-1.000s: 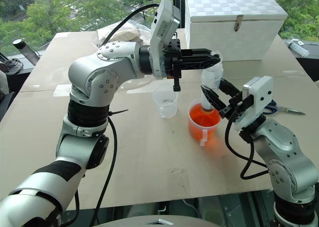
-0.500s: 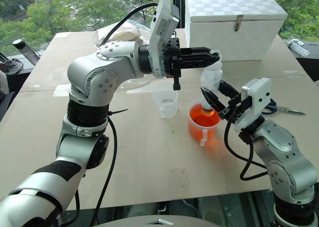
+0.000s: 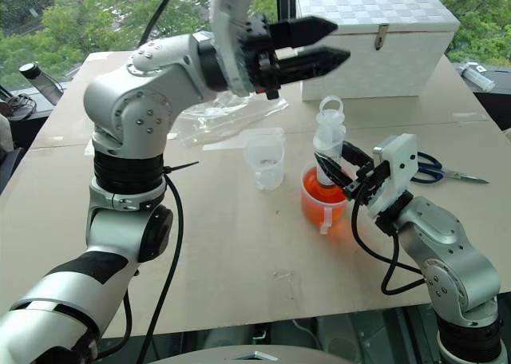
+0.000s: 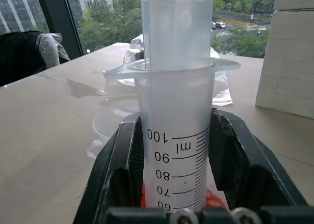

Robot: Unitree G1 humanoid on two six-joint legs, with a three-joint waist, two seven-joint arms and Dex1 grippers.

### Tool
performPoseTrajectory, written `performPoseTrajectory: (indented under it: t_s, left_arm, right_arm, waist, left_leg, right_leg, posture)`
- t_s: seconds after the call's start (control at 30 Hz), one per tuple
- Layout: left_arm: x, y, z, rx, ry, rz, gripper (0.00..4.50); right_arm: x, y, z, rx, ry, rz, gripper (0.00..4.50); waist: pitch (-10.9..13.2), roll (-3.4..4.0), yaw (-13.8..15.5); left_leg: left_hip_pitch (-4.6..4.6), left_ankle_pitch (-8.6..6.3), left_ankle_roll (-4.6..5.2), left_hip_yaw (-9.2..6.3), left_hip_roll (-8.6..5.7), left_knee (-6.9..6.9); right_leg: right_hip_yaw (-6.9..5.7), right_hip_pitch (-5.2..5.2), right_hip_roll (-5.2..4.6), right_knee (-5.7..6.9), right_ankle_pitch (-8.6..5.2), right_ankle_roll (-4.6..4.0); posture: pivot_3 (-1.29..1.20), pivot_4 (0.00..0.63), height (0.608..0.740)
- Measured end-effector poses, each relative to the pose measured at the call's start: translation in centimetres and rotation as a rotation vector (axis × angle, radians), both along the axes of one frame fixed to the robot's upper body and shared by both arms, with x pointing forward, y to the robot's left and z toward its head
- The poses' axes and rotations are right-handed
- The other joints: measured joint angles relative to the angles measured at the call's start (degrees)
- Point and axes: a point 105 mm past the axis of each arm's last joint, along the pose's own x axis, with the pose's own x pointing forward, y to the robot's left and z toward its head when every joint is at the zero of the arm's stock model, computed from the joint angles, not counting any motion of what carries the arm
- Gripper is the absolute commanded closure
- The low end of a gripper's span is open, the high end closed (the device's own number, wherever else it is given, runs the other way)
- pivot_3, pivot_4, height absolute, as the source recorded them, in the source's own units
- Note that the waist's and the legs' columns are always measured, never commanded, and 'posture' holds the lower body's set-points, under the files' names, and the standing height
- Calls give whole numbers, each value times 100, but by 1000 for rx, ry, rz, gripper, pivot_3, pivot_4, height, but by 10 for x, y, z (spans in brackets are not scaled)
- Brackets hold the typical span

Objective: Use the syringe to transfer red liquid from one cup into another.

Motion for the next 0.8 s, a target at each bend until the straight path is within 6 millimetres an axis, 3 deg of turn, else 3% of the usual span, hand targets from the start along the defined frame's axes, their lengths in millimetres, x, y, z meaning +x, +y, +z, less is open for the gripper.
performPoseTrajectory:
  t_s: [0.13, 0.3, 0.5, 0.8]
  left_arm:
    - [0, 18, 18, -75, -18, 10, 2124]
    - [6, 35, 27, -117, -19, 68, 2124]
    - [11, 42, 23, -114, -12, 102, 2124]
    - [24, 61, 8, -100, 1, 204, 2124]
  right_arm:
    - [0, -3, 8, 25, -15, 6, 3077]
    - [0, -8, 36, 84, -82, 27, 3077]
    - [-2, -12, 47, 100, -95, 53, 3077]
    - [-5, -14, 47, 73, -73, 95, 3077]
  waist:
    - [0, 0, -3]
    - [0, 0, -3]
    - [0, 0, 4]
    - [0, 0, -2]
  left_leg:
    - [1, 0, 0, 0, 0, 0]
    - [1, 0, 0, -1, 0, 0]
    - [0, 0, 0, 0, 0, 0]
    - [0, 0, 0, -1, 0, 0]
  right_leg:
    - [-1, 0, -2, 0, 0, 0]
    - [-2, 0, -2, 0, 0, 0]
    - [-2, 1, -7, 0, 0, 0]
    - [-3, 1, -10, 0, 0, 0]
  posture:
    - [0, 150, 740]
    - [0, 150, 740]
    - [0, 150, 740]
    - [0, 150, 740]
